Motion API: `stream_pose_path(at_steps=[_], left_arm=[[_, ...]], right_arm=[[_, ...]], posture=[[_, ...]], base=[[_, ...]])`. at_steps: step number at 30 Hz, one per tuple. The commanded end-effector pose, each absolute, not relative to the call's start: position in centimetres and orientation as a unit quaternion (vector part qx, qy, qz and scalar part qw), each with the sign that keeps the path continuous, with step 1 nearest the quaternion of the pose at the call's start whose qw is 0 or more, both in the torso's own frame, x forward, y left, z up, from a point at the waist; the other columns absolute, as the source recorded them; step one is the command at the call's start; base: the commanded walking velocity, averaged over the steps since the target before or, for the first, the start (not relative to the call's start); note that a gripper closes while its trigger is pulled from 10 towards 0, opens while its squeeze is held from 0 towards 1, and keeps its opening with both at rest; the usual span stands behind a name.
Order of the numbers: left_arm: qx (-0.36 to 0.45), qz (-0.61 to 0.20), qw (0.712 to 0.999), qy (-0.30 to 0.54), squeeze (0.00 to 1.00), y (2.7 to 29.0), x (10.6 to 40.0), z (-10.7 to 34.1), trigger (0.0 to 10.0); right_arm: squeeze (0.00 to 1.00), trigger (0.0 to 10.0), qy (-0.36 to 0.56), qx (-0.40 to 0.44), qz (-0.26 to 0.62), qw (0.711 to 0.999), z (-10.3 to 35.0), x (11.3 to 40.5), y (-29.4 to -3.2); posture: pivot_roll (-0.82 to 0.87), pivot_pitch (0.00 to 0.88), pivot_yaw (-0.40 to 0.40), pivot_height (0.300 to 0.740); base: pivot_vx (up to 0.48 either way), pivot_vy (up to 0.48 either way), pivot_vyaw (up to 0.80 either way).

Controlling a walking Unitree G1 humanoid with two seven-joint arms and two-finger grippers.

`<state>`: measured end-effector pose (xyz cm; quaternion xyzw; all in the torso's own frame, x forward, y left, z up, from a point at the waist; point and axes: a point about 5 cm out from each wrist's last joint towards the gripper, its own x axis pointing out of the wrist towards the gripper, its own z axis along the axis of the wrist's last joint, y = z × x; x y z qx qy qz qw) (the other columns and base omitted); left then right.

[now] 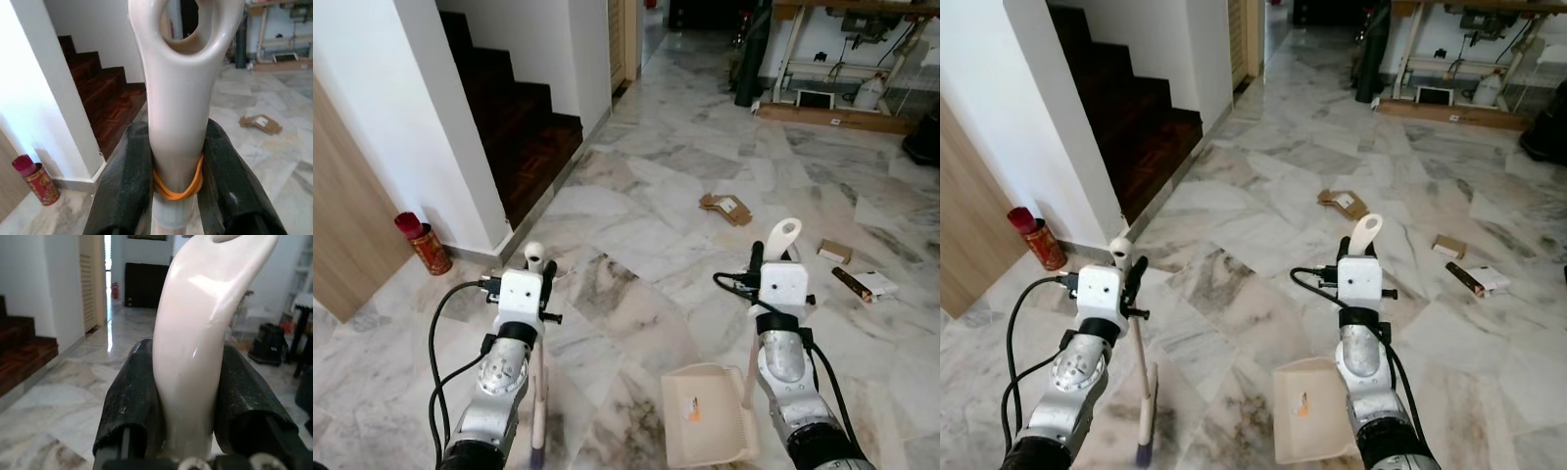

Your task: Sweep floor

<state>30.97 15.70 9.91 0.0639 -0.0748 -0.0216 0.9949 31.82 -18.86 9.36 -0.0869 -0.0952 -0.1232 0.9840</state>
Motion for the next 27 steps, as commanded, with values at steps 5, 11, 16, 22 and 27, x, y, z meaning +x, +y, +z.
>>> stream_pose_path(at_steps=[5,11,16,22,27], left_arm=[[0.049,-0.003,0.994,-0.097,0.00,17.1,32.3,11.7,10.0],[0.038,0.010,0.994,-0.099,0.00,18.1,31.9,11.8,10.0],[0.033,0.012,0.995,-0.096,0.00,18.3,32.3,11.8,10.0],[0.033,0.008,0.995,-0.094,0.00,18.6,32.2,11.7,10.0],[0.028,0.015,0.995,-0.091,0.00,18.7,32.5,11.6,10.0]], right_arm=[[0.00,10.0,-0.118,-0.063,-0.134,0.982,11.0,32.9,-19.4],[0.00,10.0,-0.125,-0.069,-0.131,0.981,11.5,32.9,-20.1],[0.00,10.0,-0.129,-0.065,-0.133,0.981,12.0,33.3,-20.5],[0.00,10.0,-0.130,-0.063,-0.135,0.980,12.2,33.5,-20.9],[0.00,10.0,-0.127,-0.060,-0.134,0.981,12.3,33.7,-21.2]], posture=[[0.09,0.000,0.063,0.740],[0.07,0.000,0.057,0.740],[0.07,0.000,0.063,0.740],[0.06,0.000,0.078,0.740],[0.07,0.000,0.060,0.740]], base=[[0.250,0.000,0.00],[0.251,0.000,0.00],[0.252,0.000,0.00],[0.261,0.000,0.00],[0.272,0.000,0.00]])
